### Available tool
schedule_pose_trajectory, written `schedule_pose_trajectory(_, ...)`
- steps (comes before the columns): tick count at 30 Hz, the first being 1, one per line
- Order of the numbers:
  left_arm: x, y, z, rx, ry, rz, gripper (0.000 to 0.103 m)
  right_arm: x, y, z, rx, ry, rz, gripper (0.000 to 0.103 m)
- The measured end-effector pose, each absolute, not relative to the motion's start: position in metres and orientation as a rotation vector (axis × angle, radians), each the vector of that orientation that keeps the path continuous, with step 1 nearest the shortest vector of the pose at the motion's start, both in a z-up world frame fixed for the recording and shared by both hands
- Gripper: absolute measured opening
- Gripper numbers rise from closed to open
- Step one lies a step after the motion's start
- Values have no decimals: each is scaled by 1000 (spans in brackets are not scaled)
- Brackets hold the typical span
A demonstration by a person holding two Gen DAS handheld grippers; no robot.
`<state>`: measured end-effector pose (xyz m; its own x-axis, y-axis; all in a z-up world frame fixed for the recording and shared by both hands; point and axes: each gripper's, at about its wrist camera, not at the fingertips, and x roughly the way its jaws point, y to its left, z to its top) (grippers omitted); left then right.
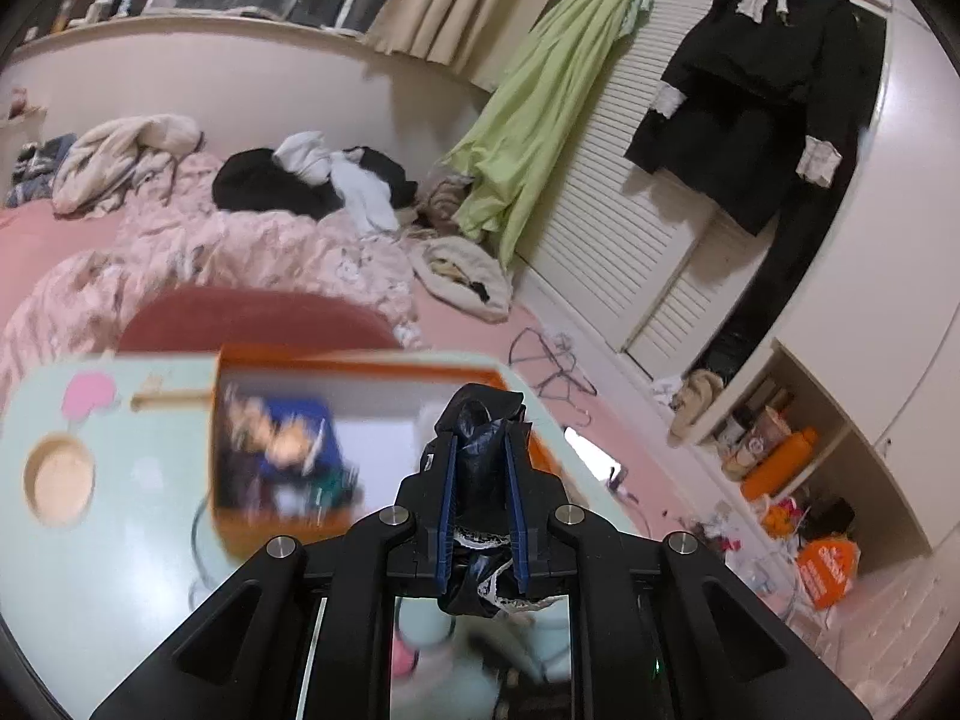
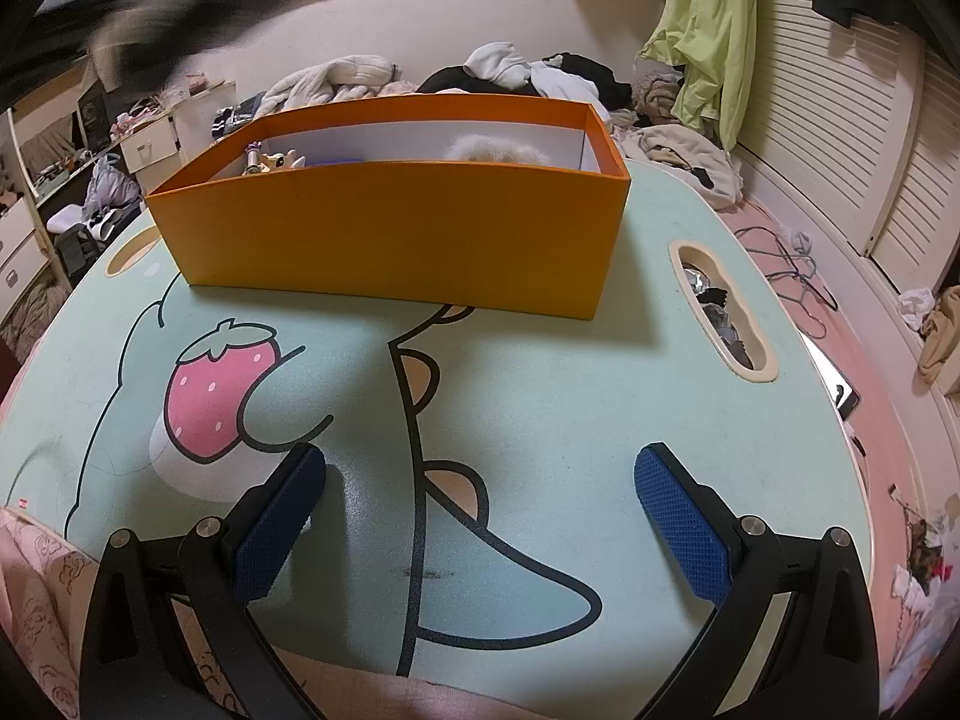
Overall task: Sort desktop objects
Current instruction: 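Reach into the orange box and grasp the white fluffy pompom with the right tool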
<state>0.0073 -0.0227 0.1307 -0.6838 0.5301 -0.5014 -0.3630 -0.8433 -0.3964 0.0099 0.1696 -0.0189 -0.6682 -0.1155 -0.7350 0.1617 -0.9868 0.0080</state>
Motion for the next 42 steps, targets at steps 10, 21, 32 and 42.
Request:
schedule_pose_trajectory(10, -4, -37, 39, -992, -390, 2608, 48, 10, 168, -18, 1200, 86, -2737, 102)
schedule_pose_trajectory(21, 27, -24, 8, -1274, 41, 2737, 103, 11, 169, -14, 1191, 62, -2752, 102)
schedule_pose_trajectory(32, 17, -35, 10, -1282, 97, 2756, 103, -10, 188, 78, 900, -145, -2751, 55)
schedule_pose_trajectory(42, 20, -31, 10, -1283, 98, 2757, 103, -153, 123, 46, 1476, 171, -2540, 46)
